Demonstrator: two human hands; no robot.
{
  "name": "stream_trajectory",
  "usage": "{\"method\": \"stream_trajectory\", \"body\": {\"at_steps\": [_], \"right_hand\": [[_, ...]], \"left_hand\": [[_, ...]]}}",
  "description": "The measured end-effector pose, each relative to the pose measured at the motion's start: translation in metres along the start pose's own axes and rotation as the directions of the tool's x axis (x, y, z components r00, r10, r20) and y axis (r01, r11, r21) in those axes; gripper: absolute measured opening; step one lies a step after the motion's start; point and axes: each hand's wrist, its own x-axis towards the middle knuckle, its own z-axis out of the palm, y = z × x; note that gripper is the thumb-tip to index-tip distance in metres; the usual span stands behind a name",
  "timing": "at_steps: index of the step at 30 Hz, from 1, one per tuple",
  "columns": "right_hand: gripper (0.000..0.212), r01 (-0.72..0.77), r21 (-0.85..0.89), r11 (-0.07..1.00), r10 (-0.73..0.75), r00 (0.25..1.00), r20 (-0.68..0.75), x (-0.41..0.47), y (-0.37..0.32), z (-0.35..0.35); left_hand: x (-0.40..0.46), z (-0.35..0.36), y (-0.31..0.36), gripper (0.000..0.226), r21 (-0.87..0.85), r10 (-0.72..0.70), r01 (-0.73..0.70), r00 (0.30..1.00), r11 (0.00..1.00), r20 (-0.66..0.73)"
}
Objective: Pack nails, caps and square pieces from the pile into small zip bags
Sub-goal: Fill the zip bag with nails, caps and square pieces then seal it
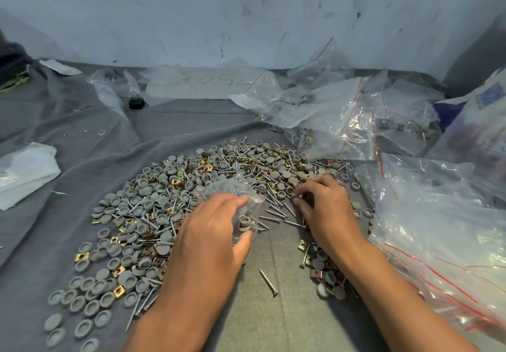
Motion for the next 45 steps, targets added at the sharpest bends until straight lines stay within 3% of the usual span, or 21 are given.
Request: {"method": "stream_trajectory", "body": {"at_steps": [3, 5, 7, 10, 13, 15, 18, 23, 25, 28, 31, 36, 40, 45], "right_hand": [[0.01, 0.056, 0.182, 0.982, -0.041, 0.995, -0.089, -0.003, -0.01, -0.014], [0.011, 0.263, 0.264, 0.928, -0.21, 0.954, -0.214, -0.009, -0.027, -0.027], [0.012, 0.498, 0.274, 0.823, -0.428, 0.86, -0.278, -0.02, -0.046, -0.033], [0.01, 0.644, 0.21, 0.736, -0.607, 0.764, -0.218, -0.037, -0.063, -0.027], [0.011, 0.7, -0.003, 0.714, -0.693, 0.706, -0.15, -0.045, -0.066, -0.018], [0.014, 0.684, -0.043, 0.728, -0.685, 0.722, -0.098, -0.046, -0.066, -0.015], [0.017, 0.629, 0.055, 0.775, -0.625, 0.777, -0.082, -0.048, -0.062, -0.013], [0.014, 0.527, 0.278, 0.803, -0.486, 0.849, -0.207, -0.038, -0.051, -0.021], [0.016, 0.428, 0.252, 0.868, -0.382, 0.899, -0.215, -0.029, -0.04, -0.024], [0.023, 0.212, 0.073, 0.975, -0.218, 0.972, 0.088, -0.023, -0.026, -0.015], [0.028, 0.18, -0.087, 0.98, -0.151, 0.952, 0.267, -0.022, -0.025, -0.003], [0.015, 0.215, -0.149, 0.965, -0.176, 0.955, 0.24, -0.025, -0.032, -0.005], [0.022, 0.297, -0.318, 0.901, -0.219, 0.941, 0.259, -0.037, -0.032, -0.004], [0.03, 0.274, -0.286, 0.918, -0.207, 0.947, 0.245, -0.035, -0.027, 0.001]], "left_hand": [[0.0, 0.001, -0.001, 0.061, 0.0, 0.006, -0.006, 1.0, 1.0, 0.002], [0.001, 0.001, -0.002, 0.062, -0.004, 0.009, -0.009, 1.0, 1.0, 0.004], [0.002, 0.001, -0.003, 0.061, -0.014, 0.01, -0.01, 1.0, 1.0, 0.012], [0.003, 0.003, -0.004, 0.055, -0.028, 0.014, -0.013, 1.0, 1.0, 0.024], [0.002, 0.006, -0.004, 0.055, -0.04, 0.022, -0.021, 0.999, 0.999, 0.025], [0.001, 0.006, -0.002, 0.056, -0.06, 0.026, -0.024, 0.999, 0.998, 0.022], [0.002, 0.004, -0.002, 0.055, -0.066, 0.019, -0.017, 0.999, 0.998, 0.033], [0.002, -0.002, -0.004, 0.056, -0.077, 0.007, -0.006, 1.0, 0.997, 0.019], [0.001, -0.004, -0.004, 0.056, -0.068, -0.005, 0.006, 1.0, 0.998, 0.015], [0.001, -0.007, -0.003, 0.056, -0.058, -0.023, 0.023, 1.0, 0.998, 0.006], [0.002, -0.008, -0.004, 0.054, -0.049, -0.031, 0.031, 1.0, 0.998, -0.002], [0.001, -0.008, -0.004, 0.057, -0.027, -0.039, 0.039, 0.999, 0.999, 0.005], [0.0, -0.008, -0.003, 0.058, -0.033, -0.037, 0.038, 0.999, 0.999, 0.024], [-0.001, -0.006, -0.004, 0.057, -0.006, -0.025, 0.025, 1.0, 1.0, 0.006]]}}
